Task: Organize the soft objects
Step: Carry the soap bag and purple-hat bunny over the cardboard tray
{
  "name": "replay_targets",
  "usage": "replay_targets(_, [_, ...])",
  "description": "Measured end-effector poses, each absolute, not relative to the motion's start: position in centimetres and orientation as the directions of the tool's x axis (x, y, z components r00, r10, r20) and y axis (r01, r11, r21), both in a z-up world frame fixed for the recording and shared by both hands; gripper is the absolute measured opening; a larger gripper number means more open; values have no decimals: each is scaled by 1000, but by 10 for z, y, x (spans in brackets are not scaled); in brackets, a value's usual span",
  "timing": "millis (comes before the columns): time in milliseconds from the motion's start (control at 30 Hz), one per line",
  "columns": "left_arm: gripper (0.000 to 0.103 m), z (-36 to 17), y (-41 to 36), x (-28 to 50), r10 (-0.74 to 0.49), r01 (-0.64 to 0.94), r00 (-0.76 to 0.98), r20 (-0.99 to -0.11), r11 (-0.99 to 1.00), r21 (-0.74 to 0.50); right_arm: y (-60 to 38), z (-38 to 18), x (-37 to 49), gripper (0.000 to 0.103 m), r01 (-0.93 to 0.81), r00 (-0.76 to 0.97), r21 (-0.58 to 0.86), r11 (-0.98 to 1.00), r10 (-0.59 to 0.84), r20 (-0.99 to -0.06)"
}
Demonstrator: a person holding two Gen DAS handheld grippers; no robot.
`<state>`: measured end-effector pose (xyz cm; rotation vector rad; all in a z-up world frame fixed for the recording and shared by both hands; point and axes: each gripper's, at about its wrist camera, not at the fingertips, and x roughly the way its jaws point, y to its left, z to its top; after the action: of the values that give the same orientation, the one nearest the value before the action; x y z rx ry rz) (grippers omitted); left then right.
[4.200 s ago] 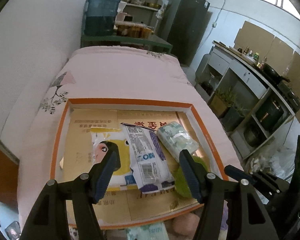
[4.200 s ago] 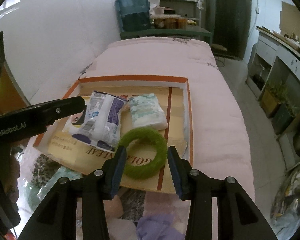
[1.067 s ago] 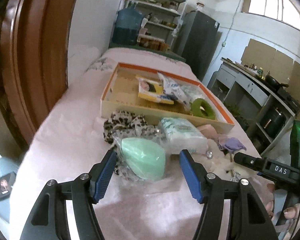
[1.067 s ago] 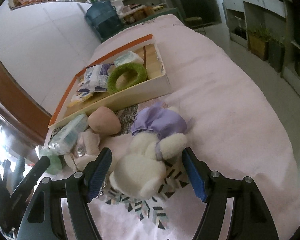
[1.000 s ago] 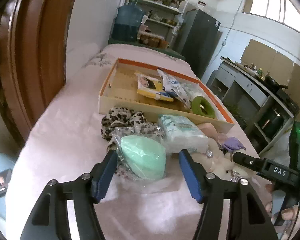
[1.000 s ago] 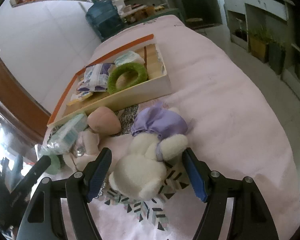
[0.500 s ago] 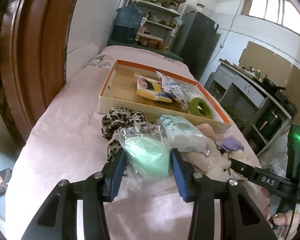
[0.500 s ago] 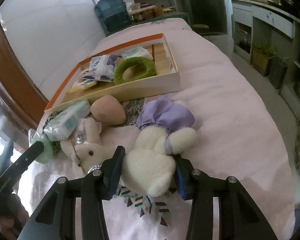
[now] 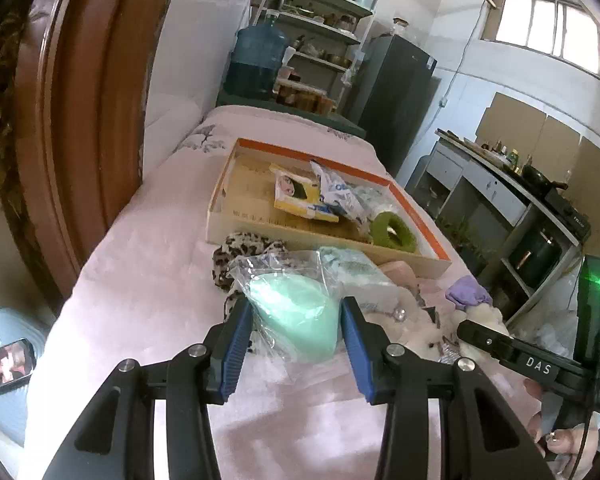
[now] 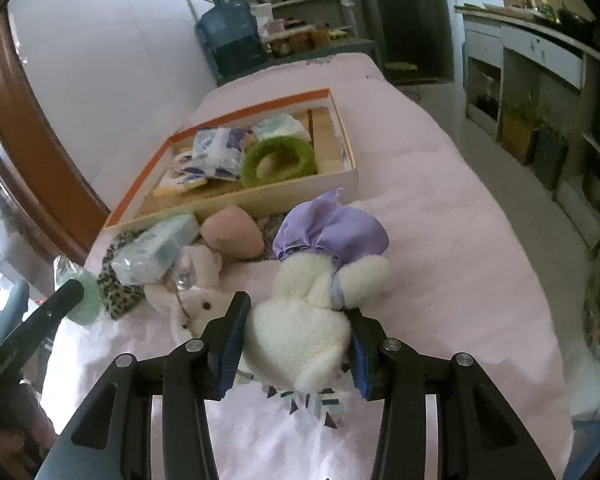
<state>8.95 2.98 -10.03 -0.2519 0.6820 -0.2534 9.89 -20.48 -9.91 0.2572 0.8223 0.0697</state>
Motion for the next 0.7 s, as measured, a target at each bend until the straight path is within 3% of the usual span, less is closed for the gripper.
replay_targets(700, [45,-40,30,93,-242,125,802,-546,962,-242,-171,-35,97,46,-78,746,166,983,168,-644])
